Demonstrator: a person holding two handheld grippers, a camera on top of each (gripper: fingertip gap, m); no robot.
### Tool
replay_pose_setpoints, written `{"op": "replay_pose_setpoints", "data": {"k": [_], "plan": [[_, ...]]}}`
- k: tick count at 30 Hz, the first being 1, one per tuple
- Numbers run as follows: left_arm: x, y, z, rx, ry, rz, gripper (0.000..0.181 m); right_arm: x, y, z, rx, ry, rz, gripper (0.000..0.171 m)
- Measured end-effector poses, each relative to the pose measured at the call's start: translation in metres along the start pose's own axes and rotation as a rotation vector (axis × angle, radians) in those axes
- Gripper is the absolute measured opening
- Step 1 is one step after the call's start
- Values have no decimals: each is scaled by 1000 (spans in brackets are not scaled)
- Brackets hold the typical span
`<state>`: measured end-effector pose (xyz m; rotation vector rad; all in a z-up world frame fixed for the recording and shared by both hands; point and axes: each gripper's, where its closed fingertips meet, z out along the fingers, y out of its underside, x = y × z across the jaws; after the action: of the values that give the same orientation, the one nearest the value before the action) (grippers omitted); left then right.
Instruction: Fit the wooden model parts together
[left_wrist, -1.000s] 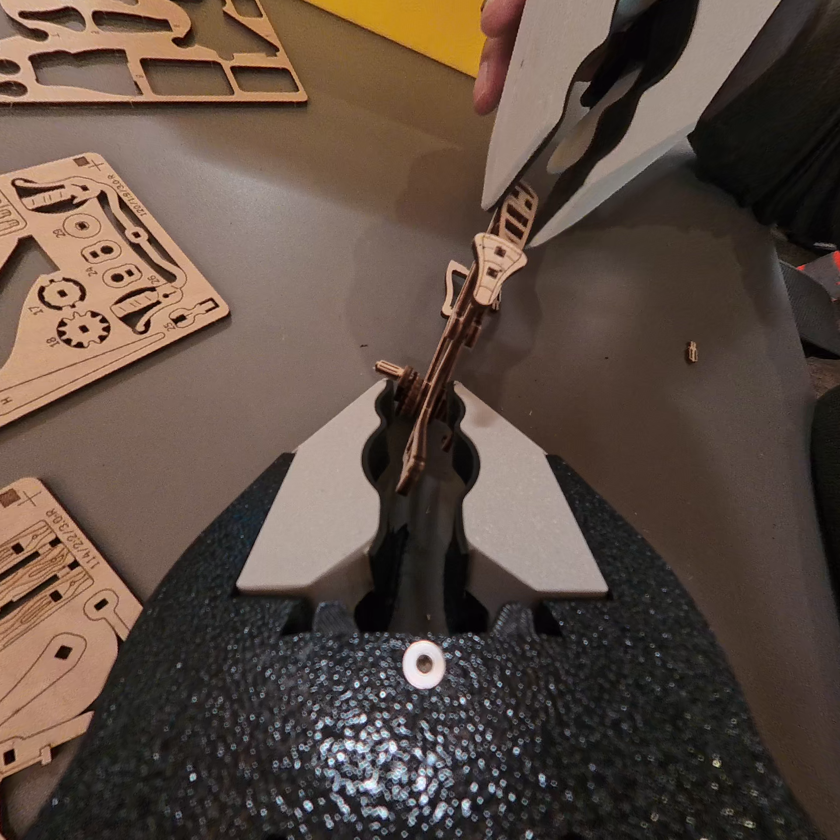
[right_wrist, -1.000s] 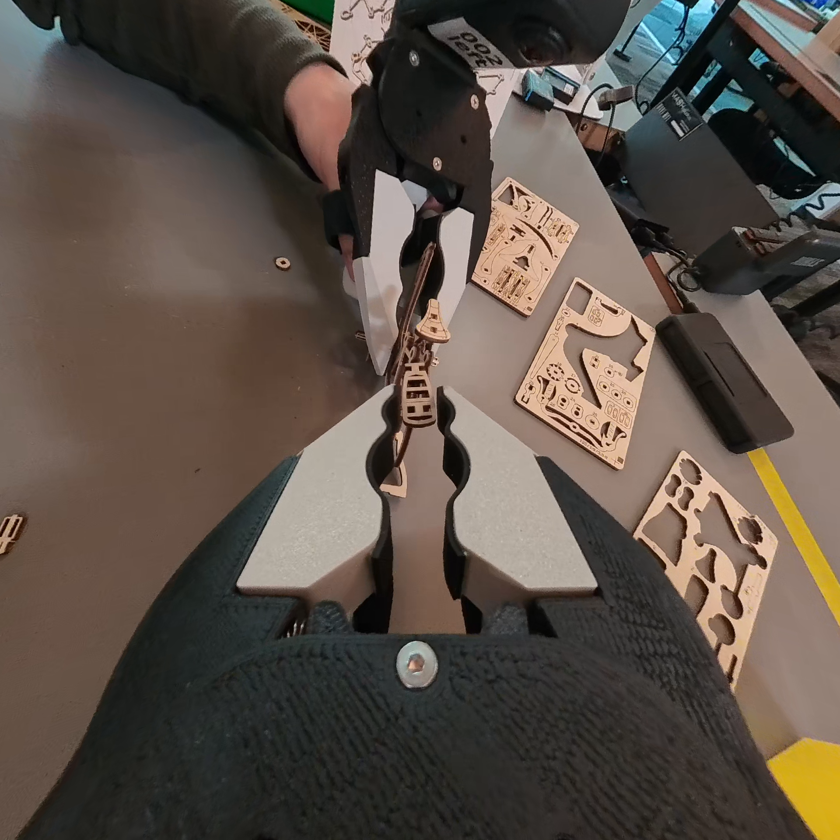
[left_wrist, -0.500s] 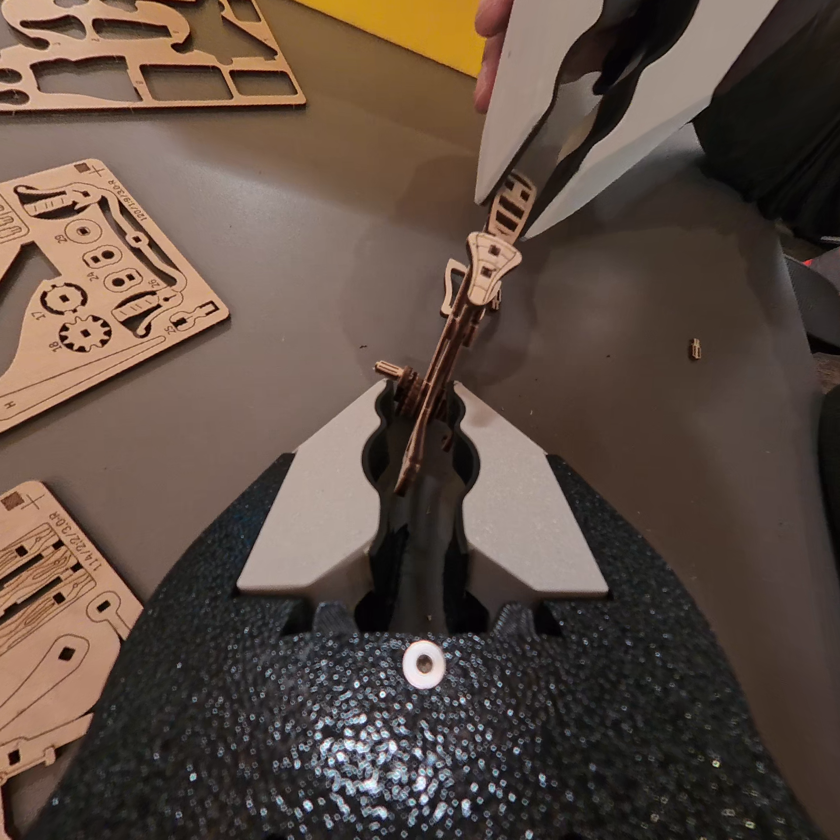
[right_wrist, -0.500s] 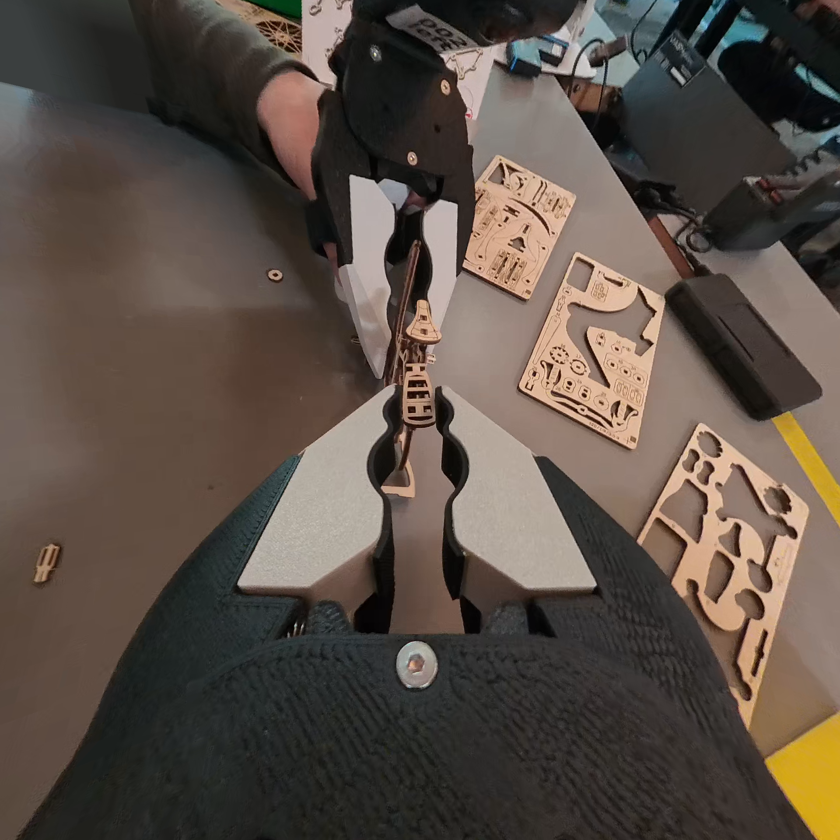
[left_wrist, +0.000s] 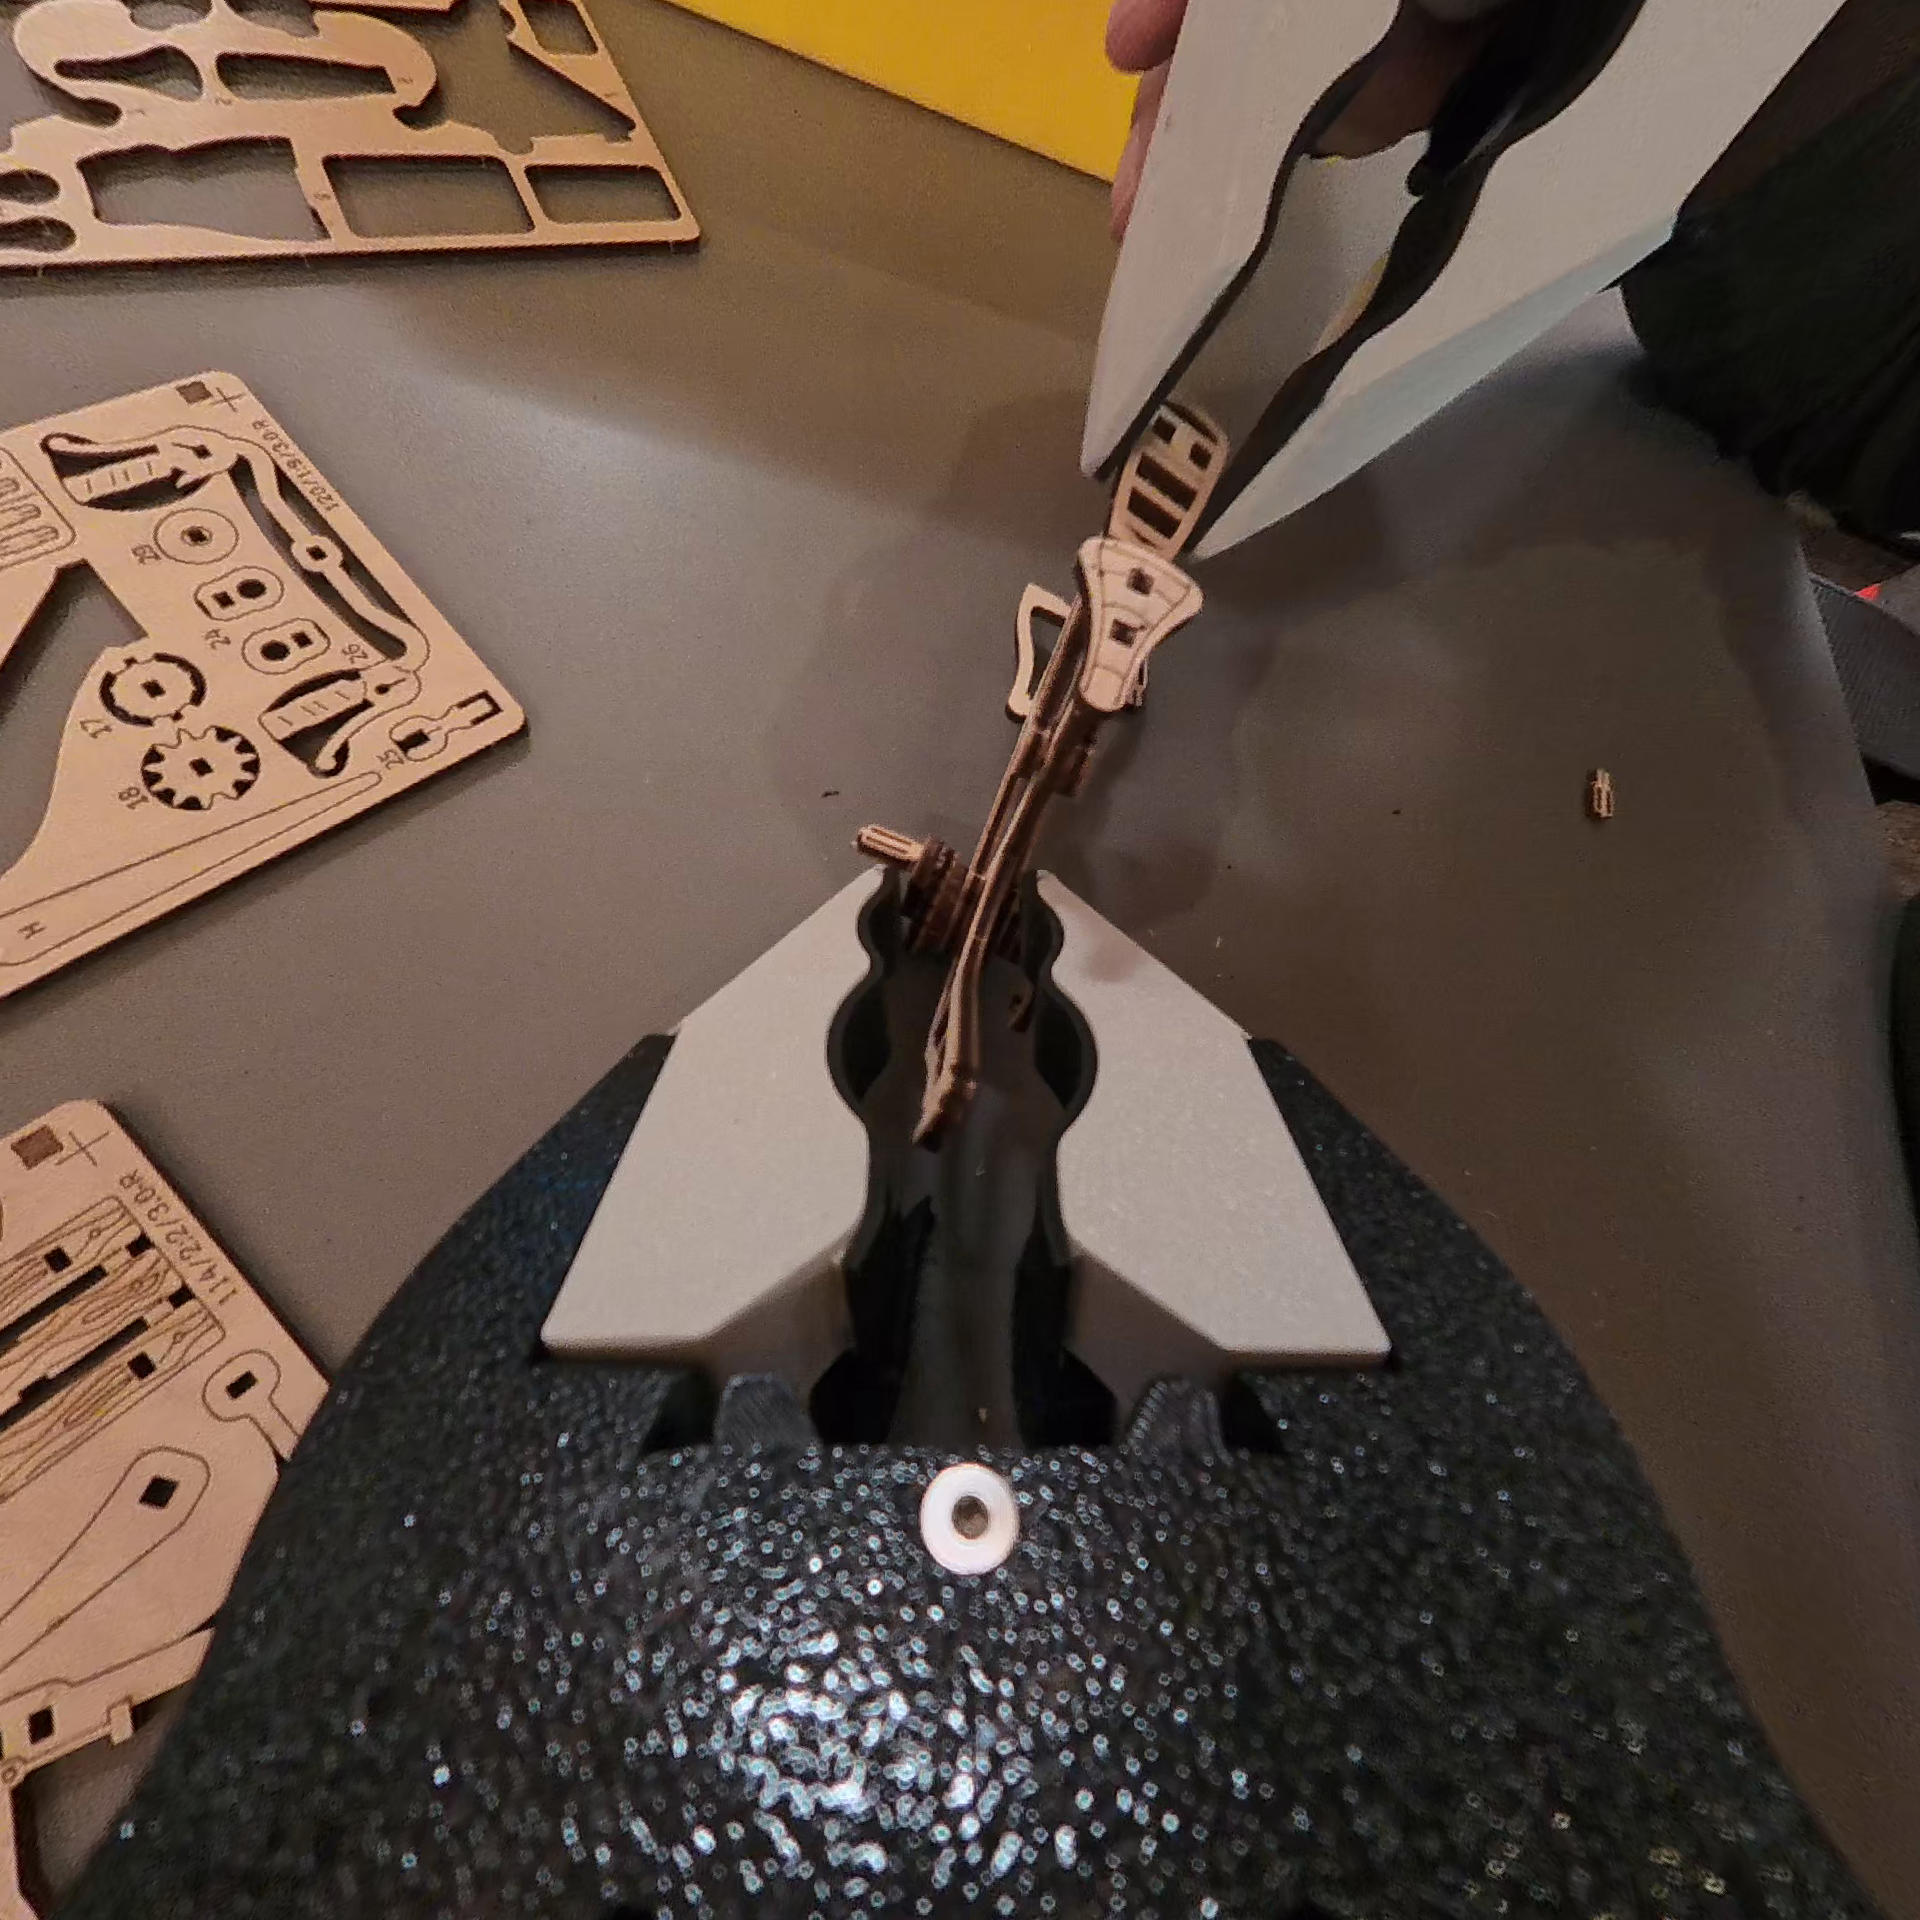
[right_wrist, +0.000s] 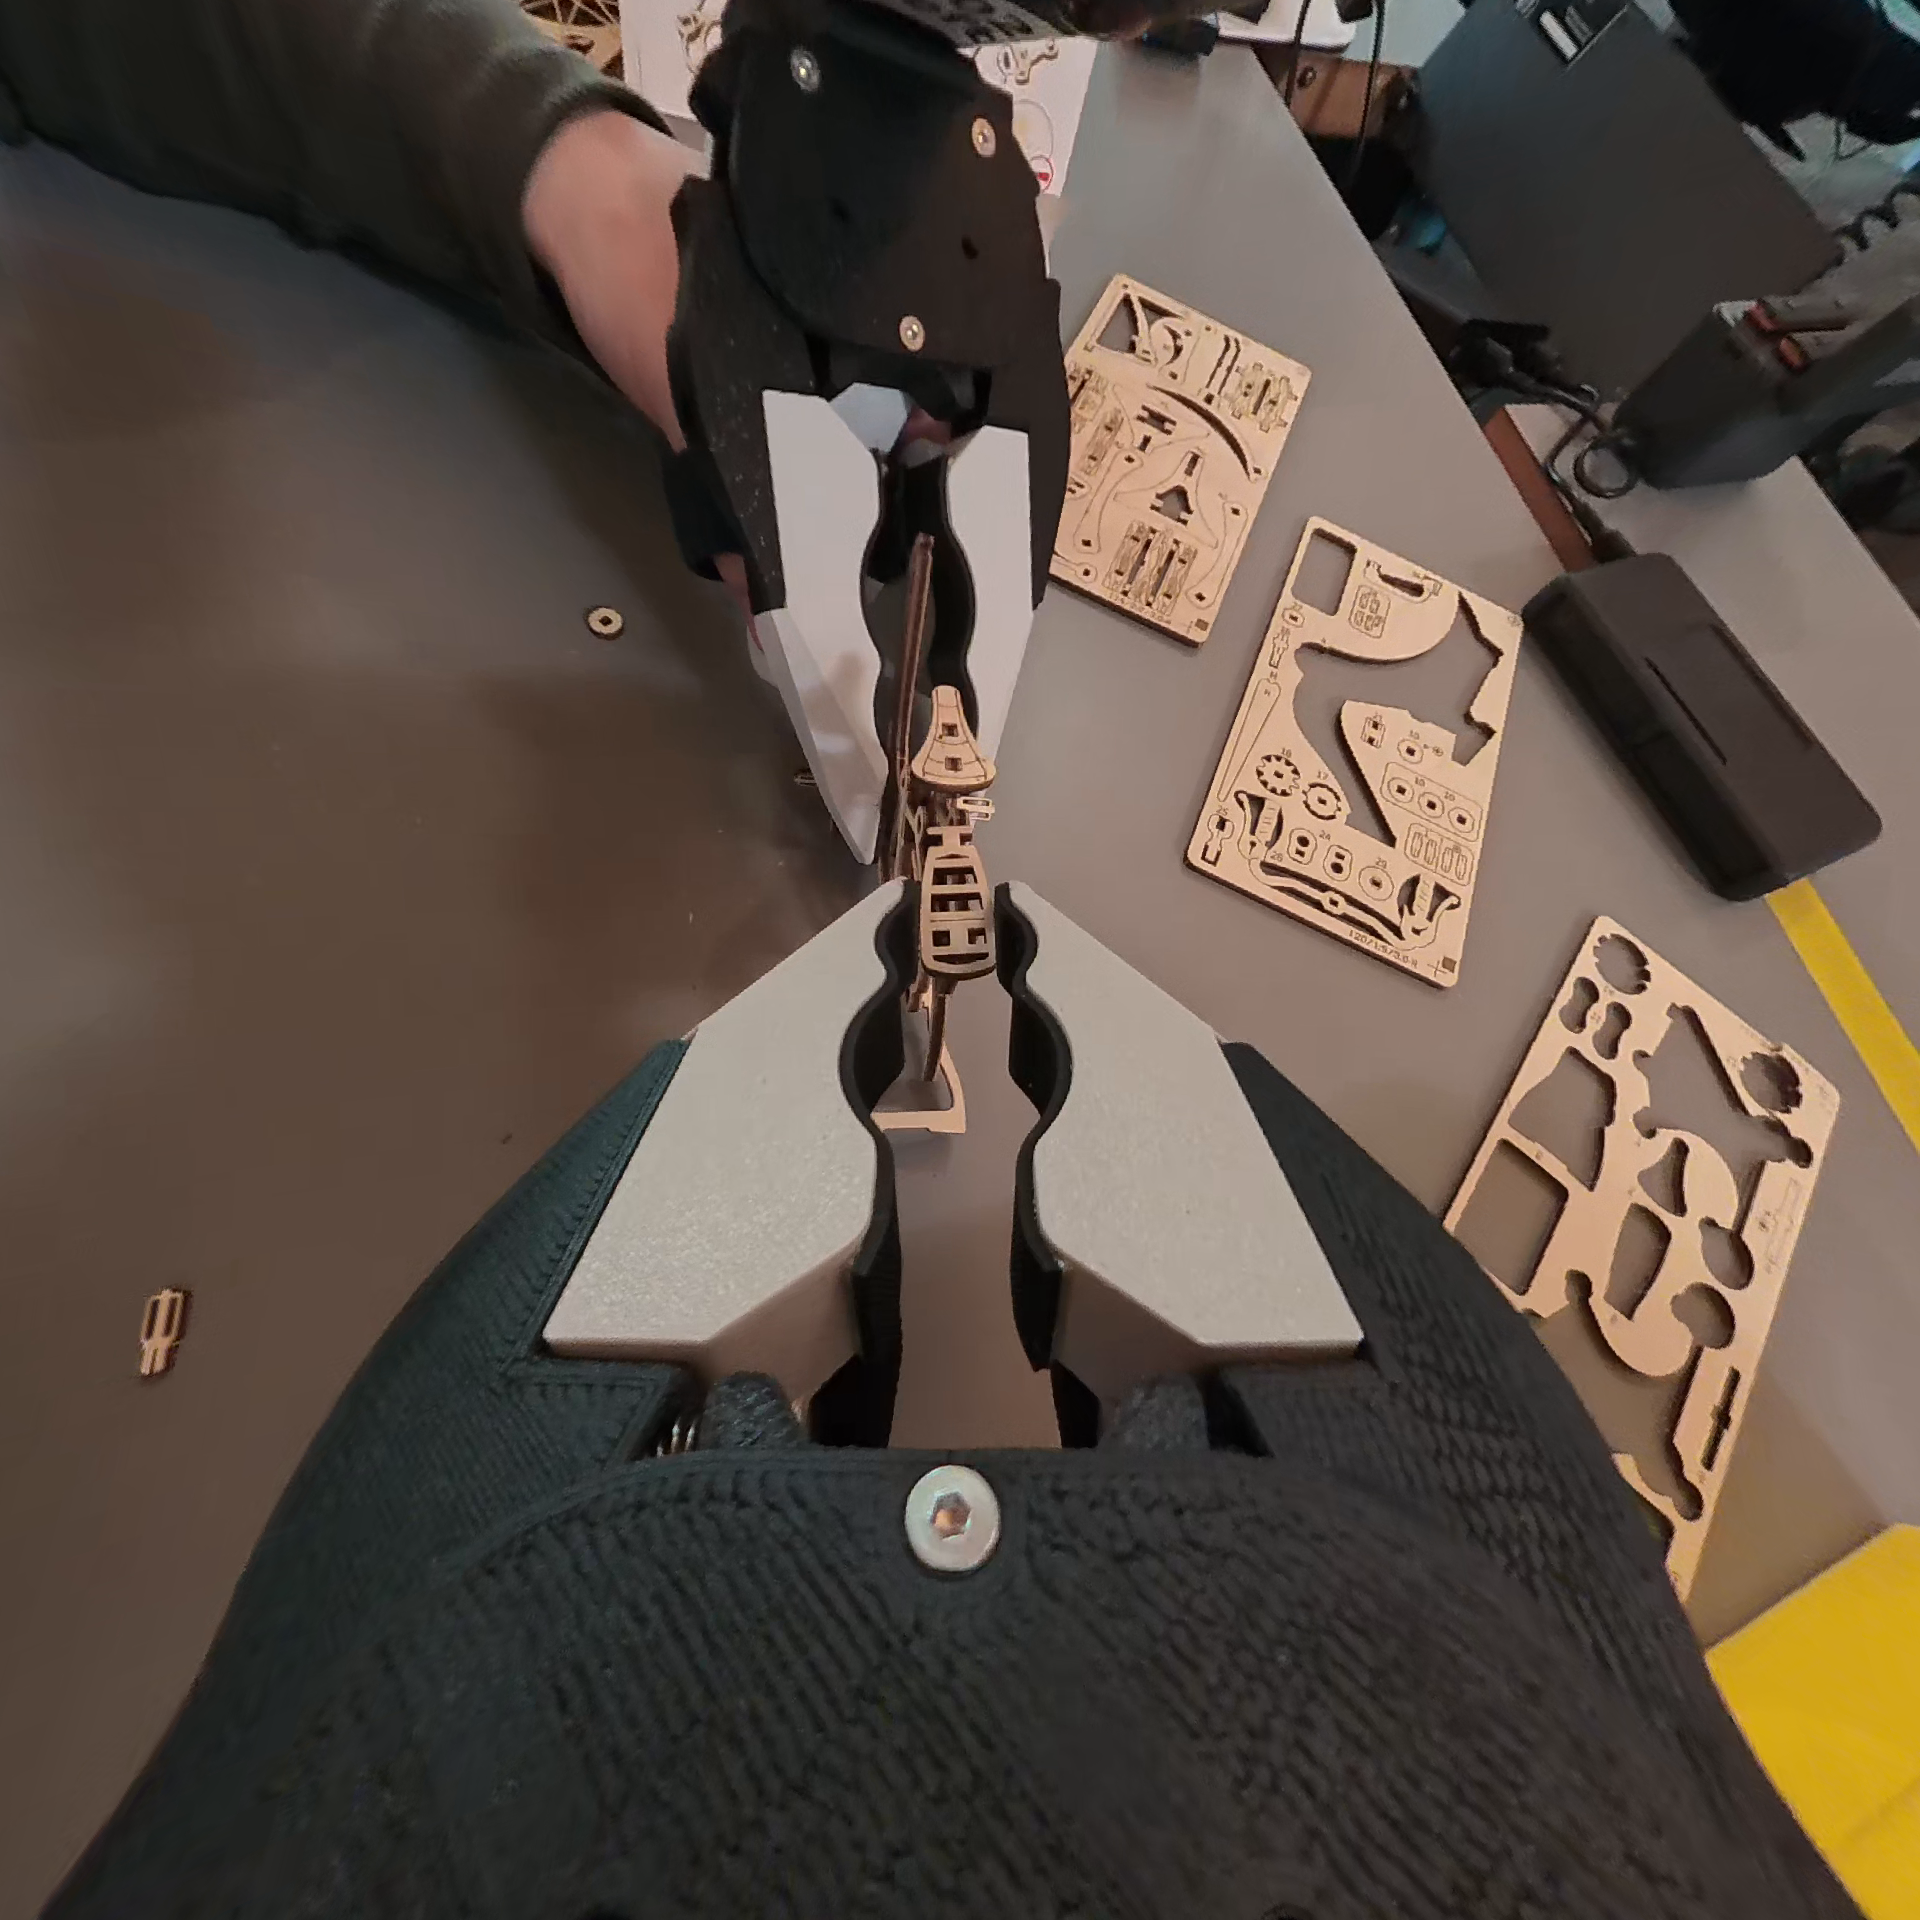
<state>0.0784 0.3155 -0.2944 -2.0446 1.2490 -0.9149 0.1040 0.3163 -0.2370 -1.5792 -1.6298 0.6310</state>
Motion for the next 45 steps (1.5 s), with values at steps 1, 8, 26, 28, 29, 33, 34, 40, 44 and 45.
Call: {"op": "replay_pose_setpoints", "data": {"k": [1, 8, 26, 28, 29, 33, 34, 40, 44, 45], "plan": [[0, 0, 0, 0, 0, -1, 20, 1, 0, 0, -4, 5, 0, 12], [0, 0, 0, -2, -2, 1, 20, 0, 0, 0, -23, 13, -4, 12], [-1, -20, 3, 82, -64, 249, 48, 2, 0, -6, 0, -14, 45, 12], [-1, -17, 4, 66, -52, 241, 39, 4, -1, -7, 8, -13, 53, 12], [-1, -14, 5, 45, -40, 232, 33, 4, -1, -7, 11, -14, 58, 12], [11, -4, 5, -13, 47, 182, 21, 5, 4, -4, -3, -21, 68, 12], [13, -3, 5, -27, 65, 164, 21, 4, 6, -3, -6, -28, 72, 12], [12, 2, 1, -50, 74, 164, 32, 8, 8, -4, -2, -20, 82, 12], [10, -1, -5, -43, 55, 217, 43, 10, 8, -6, 4, -13, 85, 12], [11, -3, -6, -26, 53, 235, 47, 10, 8, -7, 6, -16, 85, 12]]}}
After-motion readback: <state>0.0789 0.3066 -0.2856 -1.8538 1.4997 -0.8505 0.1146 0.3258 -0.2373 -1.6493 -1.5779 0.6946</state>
